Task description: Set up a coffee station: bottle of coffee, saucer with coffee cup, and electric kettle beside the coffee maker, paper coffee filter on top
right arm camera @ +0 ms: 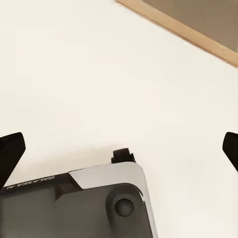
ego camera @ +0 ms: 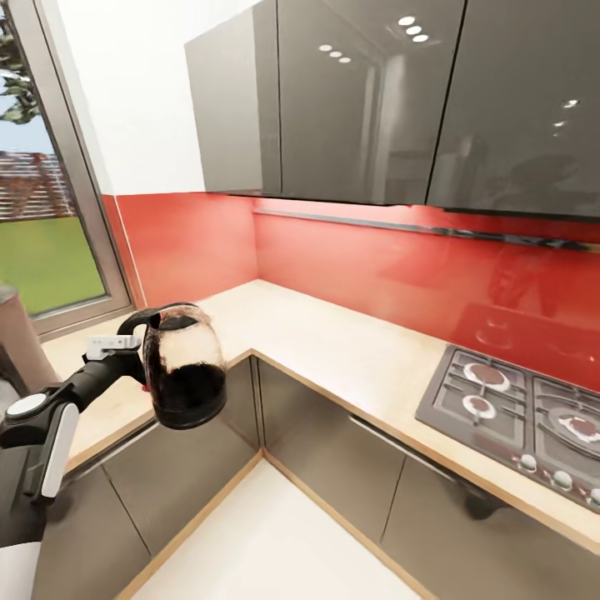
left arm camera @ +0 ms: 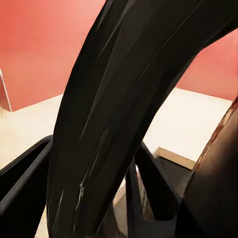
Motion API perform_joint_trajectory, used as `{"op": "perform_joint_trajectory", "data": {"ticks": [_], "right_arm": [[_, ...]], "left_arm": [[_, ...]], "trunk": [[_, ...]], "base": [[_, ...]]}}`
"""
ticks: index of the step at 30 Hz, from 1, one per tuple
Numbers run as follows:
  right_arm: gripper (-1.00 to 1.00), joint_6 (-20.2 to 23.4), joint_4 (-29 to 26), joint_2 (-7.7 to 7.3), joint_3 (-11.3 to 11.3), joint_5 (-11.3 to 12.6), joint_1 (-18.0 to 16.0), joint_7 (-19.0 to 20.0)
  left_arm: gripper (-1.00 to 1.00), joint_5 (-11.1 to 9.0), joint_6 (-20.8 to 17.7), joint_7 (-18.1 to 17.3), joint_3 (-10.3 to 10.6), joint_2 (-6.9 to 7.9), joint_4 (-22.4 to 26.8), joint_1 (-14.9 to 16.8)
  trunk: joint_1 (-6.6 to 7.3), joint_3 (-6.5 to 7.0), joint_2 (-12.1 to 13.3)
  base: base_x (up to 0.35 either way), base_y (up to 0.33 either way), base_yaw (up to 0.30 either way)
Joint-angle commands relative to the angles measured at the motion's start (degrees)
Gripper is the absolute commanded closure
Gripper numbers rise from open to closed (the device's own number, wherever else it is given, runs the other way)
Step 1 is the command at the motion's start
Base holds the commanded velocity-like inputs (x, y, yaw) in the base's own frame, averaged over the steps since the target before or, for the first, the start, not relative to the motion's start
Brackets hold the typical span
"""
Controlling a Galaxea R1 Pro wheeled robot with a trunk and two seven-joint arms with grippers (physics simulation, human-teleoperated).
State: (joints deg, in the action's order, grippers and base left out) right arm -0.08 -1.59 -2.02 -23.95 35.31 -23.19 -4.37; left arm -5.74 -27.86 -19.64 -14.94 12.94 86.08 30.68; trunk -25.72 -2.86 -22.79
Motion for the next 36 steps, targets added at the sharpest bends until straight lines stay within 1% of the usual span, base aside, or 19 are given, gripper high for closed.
{"op": "perform_joint_trajectory", "data": {"ticks": [1,10,14,24,29,32,33,35,36], "right_arm": [[-1.0,0.0,-0.1,-0.01,-0.5,0.5,0.0,-0.2],[-1.0,0.0,-0.1,0.0,-0.5,0.3,0.0,-0.2],[-1.0,0.0,-0.1,0.0,-0.5,0.3,0.0,-0.2],[-1.0,0.0,-0.1,0.0,-0.5,0.3,0.0,-0.2],[-1.0,0.0,0.0,-0.11,-0.5,0.2,0.0,-0.2],[-1.0,0.0,-0.1,-0.1,-0.5,0.1,0.0,-0.1],[-1.0,0.0,-0.1,-0.04,-0.6,0.1,0.0,-0.1],[-1.0,0.0,0.0,-0.12,-0.6,0.0,0.0,-0.1],[-1.0,-0.1,0.0,-0.19,-0.6,-0.1,0.0,-0.1]], "left_arm": [[1.0,-0.7,-0.5,0.0,-0.1,-0.02,0.0,0.1],[1.0,-0.7,-0.5,0.0,-0.1,-0.02,0.0,0.1],[1.0,-0.7,-0.5,0.2,0.0,-0.02,0.0,0.1],[1.0,-0.7,-0.4,0.3,0.2,-0.05,0.0,0.1],[1.0,-0.6,-0.3,0.4,0.1,-0.02,-0.3,0.0],[1.0,-0.6,-0.2,2.8,0.1,-0.02,-0.6,0.1],[1.0,-0.8,-0.2,7.1,0.3,-0.1,-0.8,0.1],[1.0,-1.1,-0.2,8.9,0.4,-0.16,-0.8,0.1],[1.0,-1.2,-0.2,9.1,0.5,-0.17,-0.8,0.0]], "trunk": [[-0.07,-0.13,-0.1],[-0.07,-0.13,-0.1],[-0.07,-0.13,-0.1],[-0.07,-0.13,-0.1],[-0.07,-0.13,-0.1],[-0.07,-0.13,-0.1],[-0.07,-0.13,-0.1],[-0.07,-0.13,-0.1],[-0.07,-0.13,-0.1]], "base": [[0.326,-0.017,0.275],[0.331,-0.003,0.276],[0.269,-0.142,0.276],[0.223,-0.198,0.276],[0.064,-0.048,0.234],[0.002,-0.001,0.019],[0.0,0.0,0.0],[0.0,0.0,0.0],[0.0,0.0,0.0]]}}
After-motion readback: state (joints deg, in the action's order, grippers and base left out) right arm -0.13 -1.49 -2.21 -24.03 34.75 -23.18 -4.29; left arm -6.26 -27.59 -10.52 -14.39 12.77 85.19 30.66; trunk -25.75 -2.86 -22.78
